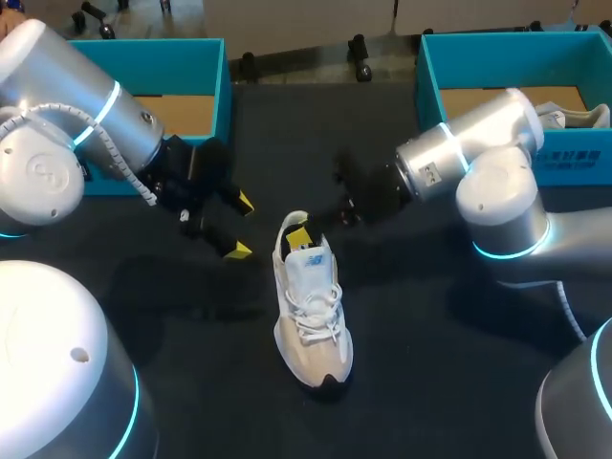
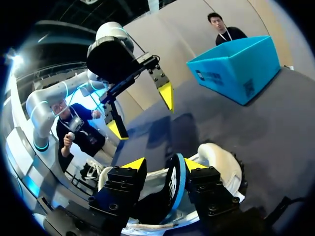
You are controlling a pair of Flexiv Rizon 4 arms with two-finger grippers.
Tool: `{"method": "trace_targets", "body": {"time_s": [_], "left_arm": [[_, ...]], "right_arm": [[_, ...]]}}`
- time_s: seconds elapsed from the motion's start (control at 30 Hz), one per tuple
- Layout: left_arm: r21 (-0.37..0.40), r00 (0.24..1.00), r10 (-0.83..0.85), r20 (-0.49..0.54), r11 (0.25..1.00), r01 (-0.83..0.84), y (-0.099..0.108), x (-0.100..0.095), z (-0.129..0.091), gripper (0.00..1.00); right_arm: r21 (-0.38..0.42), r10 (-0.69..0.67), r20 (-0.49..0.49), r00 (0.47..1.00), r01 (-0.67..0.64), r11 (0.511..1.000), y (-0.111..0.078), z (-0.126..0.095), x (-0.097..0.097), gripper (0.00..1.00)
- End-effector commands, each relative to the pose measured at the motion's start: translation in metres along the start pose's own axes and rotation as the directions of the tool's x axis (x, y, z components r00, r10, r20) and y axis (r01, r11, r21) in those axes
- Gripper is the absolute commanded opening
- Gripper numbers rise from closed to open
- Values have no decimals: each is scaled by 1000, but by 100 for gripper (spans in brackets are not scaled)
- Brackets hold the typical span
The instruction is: Take the shoe out of the shoebox, open the shoe tongue, remove and reinsert the insole, then place the shoe into the shoebox
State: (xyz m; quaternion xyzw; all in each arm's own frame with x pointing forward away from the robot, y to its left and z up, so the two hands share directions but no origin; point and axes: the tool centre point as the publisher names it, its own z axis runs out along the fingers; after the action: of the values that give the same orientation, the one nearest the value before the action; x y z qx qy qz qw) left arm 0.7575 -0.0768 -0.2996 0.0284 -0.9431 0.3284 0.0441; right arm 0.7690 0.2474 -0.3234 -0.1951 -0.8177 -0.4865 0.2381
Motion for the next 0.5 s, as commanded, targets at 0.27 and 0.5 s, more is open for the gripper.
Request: {"method": "trace_targets", "body": {"time_s": [0.27, 0.5], "left_arm": [[-4, 1000, 0, 1, 1000, 0, 0, 0, 1, 100], [-4, 1000, 0, 1, 1000, 0, 0, 0, 1, 100]], "right_arm": [[11, -42, 51, 998, 42, 999, 31, -30, -3, 52], [-54, -12, 79, 997, 16, 998, 21, -36, -1, 7]]}}
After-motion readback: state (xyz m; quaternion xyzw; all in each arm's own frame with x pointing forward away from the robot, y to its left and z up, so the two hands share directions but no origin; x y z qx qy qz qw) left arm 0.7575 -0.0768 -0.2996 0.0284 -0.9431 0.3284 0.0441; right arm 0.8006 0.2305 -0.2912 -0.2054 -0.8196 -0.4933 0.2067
